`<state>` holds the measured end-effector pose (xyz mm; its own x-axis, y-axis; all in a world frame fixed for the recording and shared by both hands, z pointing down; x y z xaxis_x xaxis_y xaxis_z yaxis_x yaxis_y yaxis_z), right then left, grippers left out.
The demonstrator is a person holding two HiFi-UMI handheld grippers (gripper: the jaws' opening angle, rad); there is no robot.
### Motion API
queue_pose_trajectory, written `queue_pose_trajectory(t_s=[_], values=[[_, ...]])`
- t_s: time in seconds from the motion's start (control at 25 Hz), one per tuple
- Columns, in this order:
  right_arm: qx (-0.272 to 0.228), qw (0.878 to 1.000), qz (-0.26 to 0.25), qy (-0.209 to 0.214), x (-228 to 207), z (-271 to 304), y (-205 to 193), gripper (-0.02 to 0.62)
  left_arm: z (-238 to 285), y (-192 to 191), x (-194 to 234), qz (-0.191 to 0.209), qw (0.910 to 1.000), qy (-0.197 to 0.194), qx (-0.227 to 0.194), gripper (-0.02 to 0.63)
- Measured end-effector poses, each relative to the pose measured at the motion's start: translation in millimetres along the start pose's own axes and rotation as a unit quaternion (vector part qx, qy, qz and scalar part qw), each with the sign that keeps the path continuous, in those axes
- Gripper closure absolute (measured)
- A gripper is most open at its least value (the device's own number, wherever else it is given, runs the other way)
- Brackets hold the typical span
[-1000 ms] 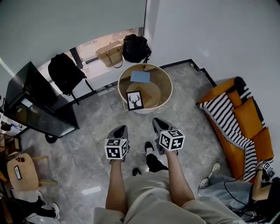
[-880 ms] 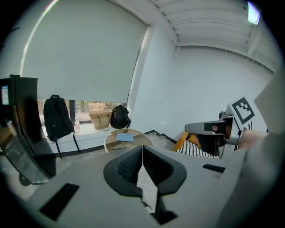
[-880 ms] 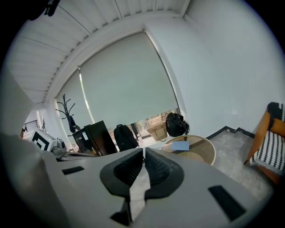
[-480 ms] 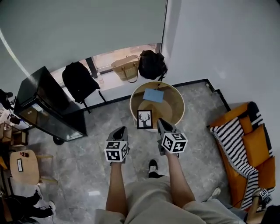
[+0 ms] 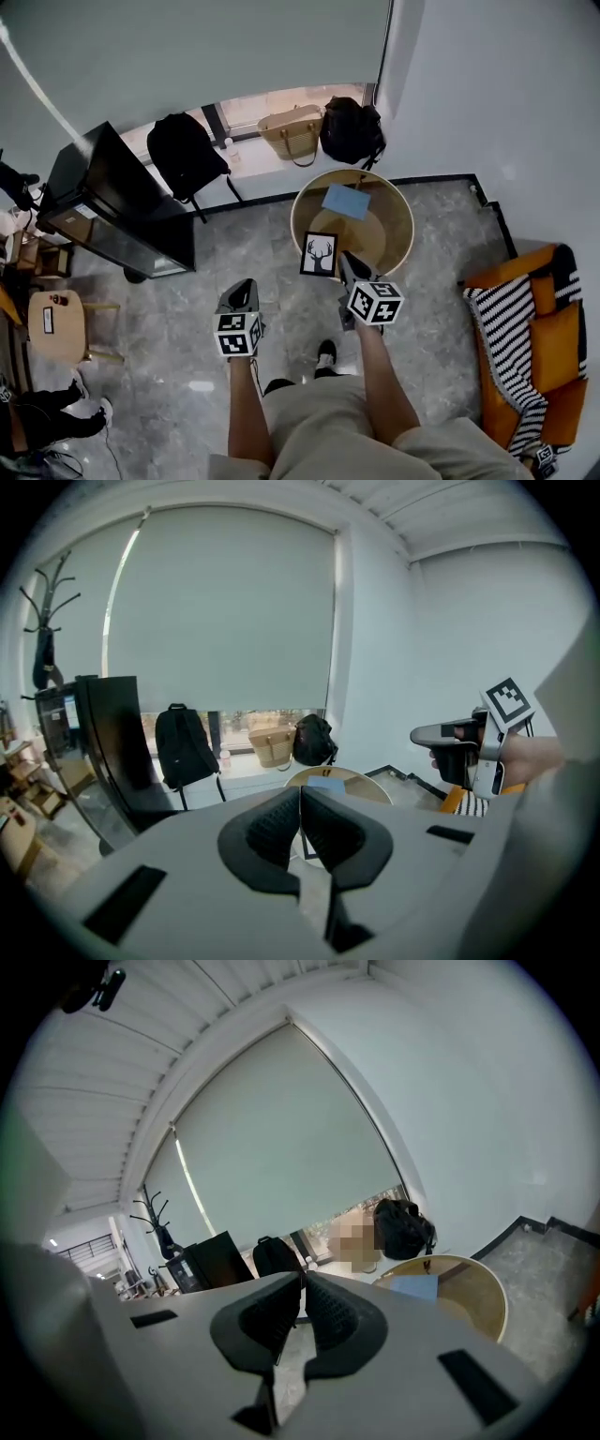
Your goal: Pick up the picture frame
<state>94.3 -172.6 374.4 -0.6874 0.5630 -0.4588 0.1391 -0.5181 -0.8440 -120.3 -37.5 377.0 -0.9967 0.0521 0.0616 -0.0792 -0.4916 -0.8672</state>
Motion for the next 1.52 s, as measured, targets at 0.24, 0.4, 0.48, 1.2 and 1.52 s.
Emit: queue_pose_trajectory(t_s=[0.24, 0.4, 0.48, 1.2, 1.52], values=[[0.044, 0.996, 0.051, 0.055, -18.3, 9.5, -41.8, 0.554, 16.1, -37.8, -11.3, -0.013, 0.9982, 0.000, 0.059, 0.584], [0.046, 0.993, 0.069, 0.087, -30.7, 6.0, -58.2, 0.554, 38.9, -55.1, -33.5, -0.022, 0.9958, -0.026, 0.085, 0.584], [0.042, 0.989, 0.098, 0.098, -43.7, 0.7, -64.5, 0.554, 55.1, -63.6, -51.2, -0.039, 0.9936, -0.054, 0.091, 0.584], [0.256, 0.965, -0.060, 0.014, -107.1, 86.4, -173.6, 0.554, 190.1, -192.2, -53.7, -0.219, 0.9495, -0.185, 0.127, 0.584], [0.286, 0.953, -0.083, 0.056, -115.5, 190.9, -192.5, 0.554, 237.3, -244.8, -11.3, -0.264, 0.9332, -0.201, 0.139, 0.584]])
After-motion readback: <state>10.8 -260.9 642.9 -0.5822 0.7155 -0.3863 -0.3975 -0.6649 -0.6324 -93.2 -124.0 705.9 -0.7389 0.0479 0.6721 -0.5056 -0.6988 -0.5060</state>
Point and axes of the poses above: the fingertips, and each gripper's own axes: z forward along the fingers, x to its left, y out of its top, the point moved 3 cm from there along -z, backward along the fingers, and after that the axes turned 1 degree about -y, right-handed, at the moved point
